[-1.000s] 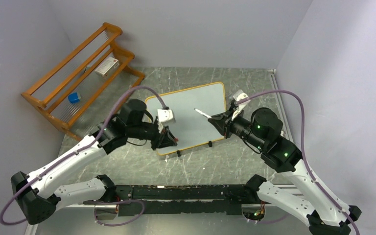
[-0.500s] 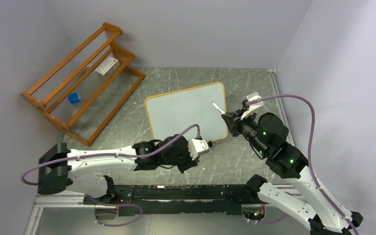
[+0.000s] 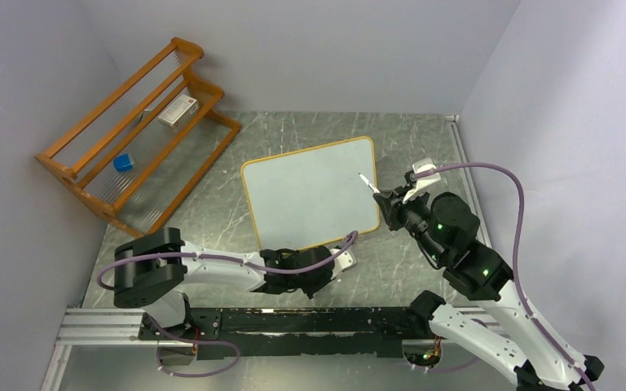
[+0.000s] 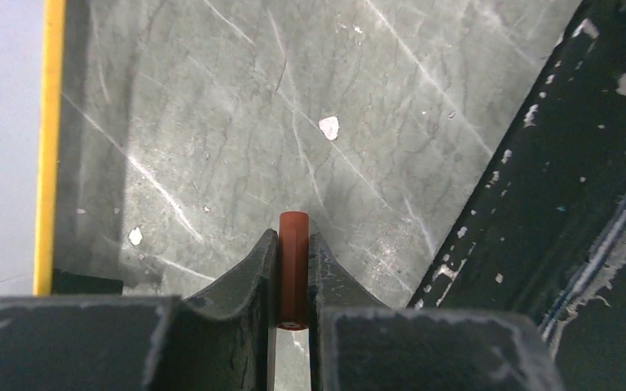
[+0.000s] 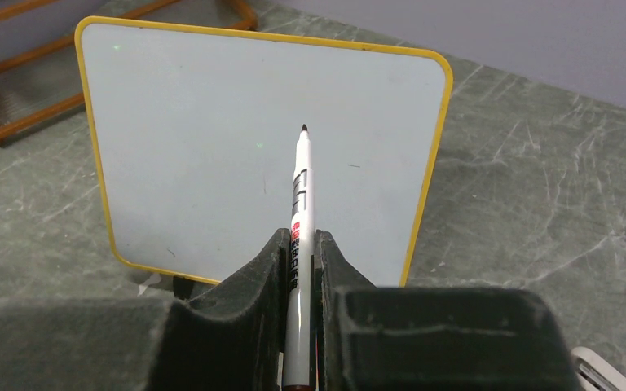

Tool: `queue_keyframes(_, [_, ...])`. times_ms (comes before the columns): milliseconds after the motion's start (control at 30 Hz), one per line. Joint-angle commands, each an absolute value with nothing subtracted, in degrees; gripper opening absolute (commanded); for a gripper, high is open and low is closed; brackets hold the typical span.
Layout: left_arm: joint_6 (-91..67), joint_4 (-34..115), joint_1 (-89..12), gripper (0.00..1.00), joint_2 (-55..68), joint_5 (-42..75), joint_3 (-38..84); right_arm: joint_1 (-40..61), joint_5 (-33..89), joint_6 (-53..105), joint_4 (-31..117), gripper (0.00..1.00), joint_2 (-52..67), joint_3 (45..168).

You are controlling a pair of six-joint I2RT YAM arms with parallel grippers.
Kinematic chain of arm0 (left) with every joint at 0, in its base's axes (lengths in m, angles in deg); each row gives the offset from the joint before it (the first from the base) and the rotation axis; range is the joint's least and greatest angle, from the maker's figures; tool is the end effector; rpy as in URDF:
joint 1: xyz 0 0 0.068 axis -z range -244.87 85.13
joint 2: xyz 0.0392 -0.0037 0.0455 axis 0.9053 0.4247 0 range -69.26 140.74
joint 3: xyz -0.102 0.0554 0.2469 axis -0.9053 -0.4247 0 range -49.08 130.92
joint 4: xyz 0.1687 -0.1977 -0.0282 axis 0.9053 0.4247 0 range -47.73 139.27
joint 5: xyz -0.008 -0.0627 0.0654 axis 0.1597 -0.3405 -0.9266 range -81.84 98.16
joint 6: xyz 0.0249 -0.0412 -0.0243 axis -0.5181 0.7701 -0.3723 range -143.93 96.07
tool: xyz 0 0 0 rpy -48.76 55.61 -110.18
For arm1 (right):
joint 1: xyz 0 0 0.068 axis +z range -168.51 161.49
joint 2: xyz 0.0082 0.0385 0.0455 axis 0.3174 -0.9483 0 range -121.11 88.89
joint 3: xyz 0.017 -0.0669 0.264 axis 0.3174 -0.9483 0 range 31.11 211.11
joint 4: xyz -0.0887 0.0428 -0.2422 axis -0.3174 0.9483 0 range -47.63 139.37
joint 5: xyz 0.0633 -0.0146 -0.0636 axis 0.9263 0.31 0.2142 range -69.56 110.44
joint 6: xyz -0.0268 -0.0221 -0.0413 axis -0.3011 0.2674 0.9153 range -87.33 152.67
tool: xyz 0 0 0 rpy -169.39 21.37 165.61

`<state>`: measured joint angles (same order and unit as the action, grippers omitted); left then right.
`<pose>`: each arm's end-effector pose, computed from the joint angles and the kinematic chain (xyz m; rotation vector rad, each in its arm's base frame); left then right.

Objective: Write a sentence on the whiteboard
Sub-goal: Place the pen cap at the center of the board.

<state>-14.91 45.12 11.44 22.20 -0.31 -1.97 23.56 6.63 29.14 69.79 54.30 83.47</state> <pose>0.0804 -0.3078 0.1689 1.2966 2.0768 -0.5168 0.0984 0.0771 0.3771 -0.4064 1.7012 0.3750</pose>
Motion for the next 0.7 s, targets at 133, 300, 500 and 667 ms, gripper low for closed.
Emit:
queue_keyframes(133, [-14.49,40.14,12.73,0.18,26.14,-2.76,-1.9,23.39,5.45,30.47,68.91,0.0,54.84,82.55])
queue_keyframes(300, [-15.09,41.22,12.75,0.29,25.72,-2.94,-1.21,23.42,5.38,30.38,68.95,0.0,53.71,82.98])
queue_keyframes(500, [-15.51,41.4,12.74,0.38,24.78,-3.35,-1.46,23.37,5.73,29.46,70.08,0.0,52.68,84.28])
queue_keyframes(667, [-13.85,42.97,12.74,0.47,20.24,-4.87,-0.82,23.37,5.71,28.83,71.23,0.0,52.01,85.73])
